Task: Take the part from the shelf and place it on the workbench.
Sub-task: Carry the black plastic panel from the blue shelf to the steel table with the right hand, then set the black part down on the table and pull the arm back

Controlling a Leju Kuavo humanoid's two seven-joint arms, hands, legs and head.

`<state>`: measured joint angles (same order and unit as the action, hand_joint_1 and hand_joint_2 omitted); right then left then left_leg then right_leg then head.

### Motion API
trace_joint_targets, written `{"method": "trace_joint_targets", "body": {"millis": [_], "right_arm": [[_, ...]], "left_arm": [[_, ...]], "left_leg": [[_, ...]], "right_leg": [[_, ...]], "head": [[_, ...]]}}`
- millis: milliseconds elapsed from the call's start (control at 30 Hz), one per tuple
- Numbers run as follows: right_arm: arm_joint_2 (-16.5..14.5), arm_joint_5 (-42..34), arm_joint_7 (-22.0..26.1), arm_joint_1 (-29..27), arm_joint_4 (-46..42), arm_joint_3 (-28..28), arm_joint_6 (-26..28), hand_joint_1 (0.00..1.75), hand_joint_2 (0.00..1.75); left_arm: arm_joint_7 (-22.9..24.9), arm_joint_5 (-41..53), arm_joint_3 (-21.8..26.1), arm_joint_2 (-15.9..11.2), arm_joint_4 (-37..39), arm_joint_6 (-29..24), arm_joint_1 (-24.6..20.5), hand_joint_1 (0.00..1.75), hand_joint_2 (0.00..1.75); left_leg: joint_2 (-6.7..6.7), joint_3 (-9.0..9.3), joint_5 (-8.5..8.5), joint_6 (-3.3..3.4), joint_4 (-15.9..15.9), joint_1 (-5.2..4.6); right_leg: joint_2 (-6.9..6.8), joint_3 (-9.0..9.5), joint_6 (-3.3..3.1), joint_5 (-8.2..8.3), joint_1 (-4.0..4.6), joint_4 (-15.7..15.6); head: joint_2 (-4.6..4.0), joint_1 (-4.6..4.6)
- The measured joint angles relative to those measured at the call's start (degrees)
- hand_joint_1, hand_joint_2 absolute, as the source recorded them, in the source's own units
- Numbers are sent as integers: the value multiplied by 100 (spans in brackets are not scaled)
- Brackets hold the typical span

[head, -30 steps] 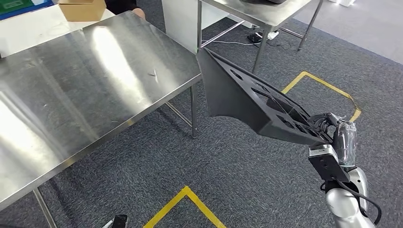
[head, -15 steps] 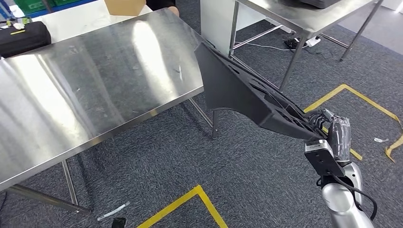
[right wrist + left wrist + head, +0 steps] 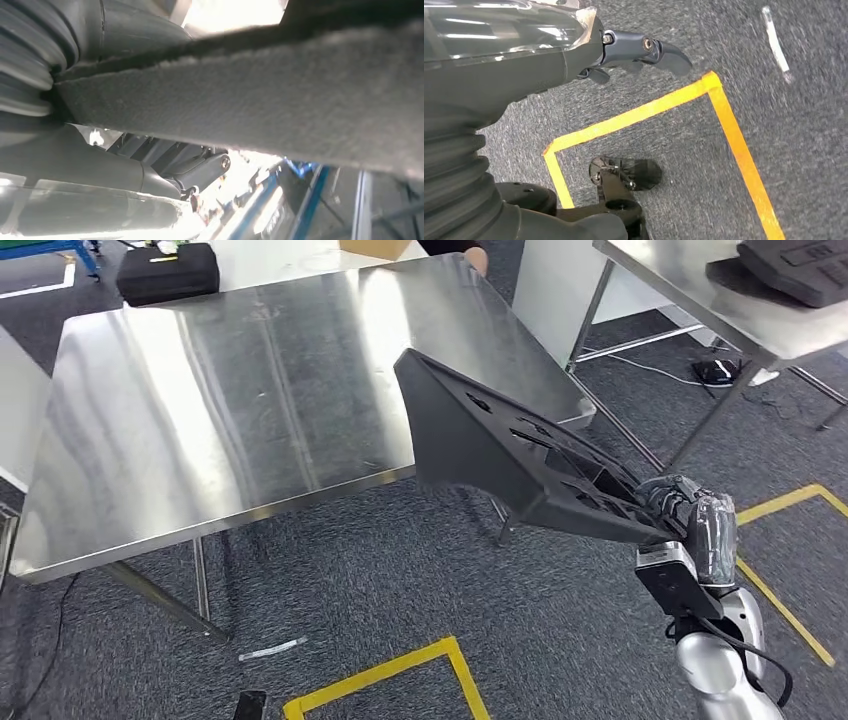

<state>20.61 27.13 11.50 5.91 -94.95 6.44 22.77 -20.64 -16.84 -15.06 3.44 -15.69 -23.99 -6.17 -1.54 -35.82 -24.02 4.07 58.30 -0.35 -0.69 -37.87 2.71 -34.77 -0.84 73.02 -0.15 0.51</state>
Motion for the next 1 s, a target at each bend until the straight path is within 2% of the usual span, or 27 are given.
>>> {"method": "trace_joint_targets", "body": {"millis": [33,67,100,133,167,200,233,300,333,367,433,467,500,533,567,600,633,667,700,733,767,833,867,900,967,1000], "right_arm": [[1,20,-17,-37,-5,-1,0,175,175],[1,39,-26,-66,-14,-1,0,175,175],[1,54,-28,-81,-29,-1,0,175,175],[1,67,-30,-86,-45,-1,-1,175,175],[1,78,-31,-88,-60,-2,-2,175,175],[1,91,-37,-90,-73,-1,-10,175,175],[-3,107,-47,-89,-81,1,-21,175,175],[-17,154,-67,-67,-92,8,-63,175,175],[-27,173,-75,-40,-93,13,-84,175,175],[-39,192,-80,-14,-96,16,-104,175,175],[-56,210,-90,19,-98,19,-128,175,175],[-62,216,-93,22,-98,19,-134,175,175],[-67,219,-97,24,-98,20,-138,175,175],[-73,220,-99,28,-98,21,-139,175,175],[-81,222,-101,32,-98,22,-140,175,175],[-89,222,-101,37,-98,23,-140,175,175],[-96,222,-101,46,-98,23,-140,175,175],[-101,223,-101,53,-98,22,-143,175,175],[-102,227,-101,67,-98,20,-152,175,175],[-102,232,-99,85,-98,19,-169,175,175],[-102,238,-98,108,-98,19,-194,175,175],[-104,244,-93,176,-93,25,-246,175,175],[-105,245,-90,213,-87,31,-268,175,175],[-105,245,-81,250,-80,34,-281,175,175],[-96,246,-53,301,-60,38,-292,175,175],[-92,245,-32,312,-46,39,-292,175,175]], "left_arm": [[5,1,-7,3,-2,4,5,0,175],[10,1,-10,5,-2,5,11,0,175],[13,1,-11,5,-2,8,15,0,175],[15,1,-13,5,-4,10,16,0,175],[17,0,-14,4,-5,11,14,0,175],[19,-1,-16,4,-8,12,13,0,175],[21,-3,-16,3,-10,11,16,0,175],[22,-16,-16,-5,-11,9,37,0,175],[23,-27,-16,-12,-11,8,50,0,175],[23,-37,-16,-17,-11,7,55,0,175],[25,-49,-17,-21,-11,6,41,0,175],[25,-50,-17,-19,-11,6,33,0,175],[25,-51,-17,-17,-11,7,31,0,175],[26,-51,-17,-16,-11,8,35,0,175],[26,-52,-17,-15,-11,8,40,0,175],[27,-52,-17,-16,-11,8,43,0,175],[27,-52,-17,-18,-12,8,41,0,175],[27,-53,-17,-20,-13,7,33,0,175],[27,-56,-17,-21,-15,3,23,0,175],[27,-60,-17,-22,-16,-1,15,0,175],[27,-67,-17,-21,-16,-7,11,0,175],[27,-88,-16,-20,-16,-20,17,0,175],[27,-101,-16,-21,-16,-30,19,0,175],[26,-115,-15,-22,-17,-39,15,0,175],[17,-132,-14,-20,-17,-53,-2,0,175],[9,-139,-14,-15,-17,-55,-8,0,175]], "left_leg": [[-93,2,-1,-2,3,7],[-186,6,-2,-6,7,17],[-274,12,-5,-17,14,30],[-356,10,-11,-38,24,41],[-436,-1,-22,-70,50,41],[-507,-18,-27,-109,69,36],[-567,-39,-27,-148,78,30],[-670,-68,-5,-219,62,35],[-607,-93,-17,-248,79,32],[-471,-140,-76,-276,165,27],[-79,-405,-380,-322,715,24],[35,-596,-563,-343,1117,37],[88,-780,-702,-360,1485,54],[106,-885,-742,-371,1688,69],[123,-885,-684,-376,1682,80],[162,-763,-539,-374,1447,88],[262,-548,-357,-361,1057,91],[418,-333,-234,-342,664,69],[535,-161,-155,-315,362,51],[609,-68,-135,-288,195,28],[600,-52,-153,-261,152,1],[437,-62,-128,-196,133,-12],[361,-57,-108,-158,112,-7],[291,-52,-86,-117,92,7],[168,-42,-58,-57,69,32],[109,-44,-55,-40,70,35]], "right_leg": [[27,-109,31,2,-11,146],[42,-116,85,99,-29,64],[75,-24,150,265,-54,-225],[179,127,220,457,-92,-626],[295,278,259,619,-118,-1000],[386,385,259,721,-136,-1254],[443,440,234,765,-140,-1378],[348,460,141,785,-134,-1400],[291,469,106,795,-143,-1406],[225,481,54,798,-155,-1413],[80,505,-32,787,-151,-1422],[-1,510,-65,776,-137,-1422],[-82,513,-75,769,-124,-1421],[-162,515,-81,763,-117,-1421],[-239,520,-84,758,-114,-1420],[-312,528,-84,750,-114,-1420],[-382,543,-77,740,-110,-1419],[-444,557,-57,723,-88,-1416],[-504,571,-32,706,-61,-1414],[-561,584,-5,692,-33,-1414],[-623,595,23,682,-5,-1421],[-748,618,77,669,3,-1442],[-703,612,105,639,-7,-1415],[-569,564,115,568,-25,-1299],[-170,288,94,308,-45,-718],[-39,85,78,161,-40,-319]], "head": [[0,-1],[0,-2],[0,-2],[0,-6],[0,-11],[0,-14],[0,-13],[0,-2],[0,1],[0,17],[-1,52],[-1,72],[0,73],[0,74],[0,75],[0,75],[0,77],[0,79],[0,73],[0,62],[0,48],[0,30],[-1,25],[-1,21],[-1,-11],[0,-24]]}}
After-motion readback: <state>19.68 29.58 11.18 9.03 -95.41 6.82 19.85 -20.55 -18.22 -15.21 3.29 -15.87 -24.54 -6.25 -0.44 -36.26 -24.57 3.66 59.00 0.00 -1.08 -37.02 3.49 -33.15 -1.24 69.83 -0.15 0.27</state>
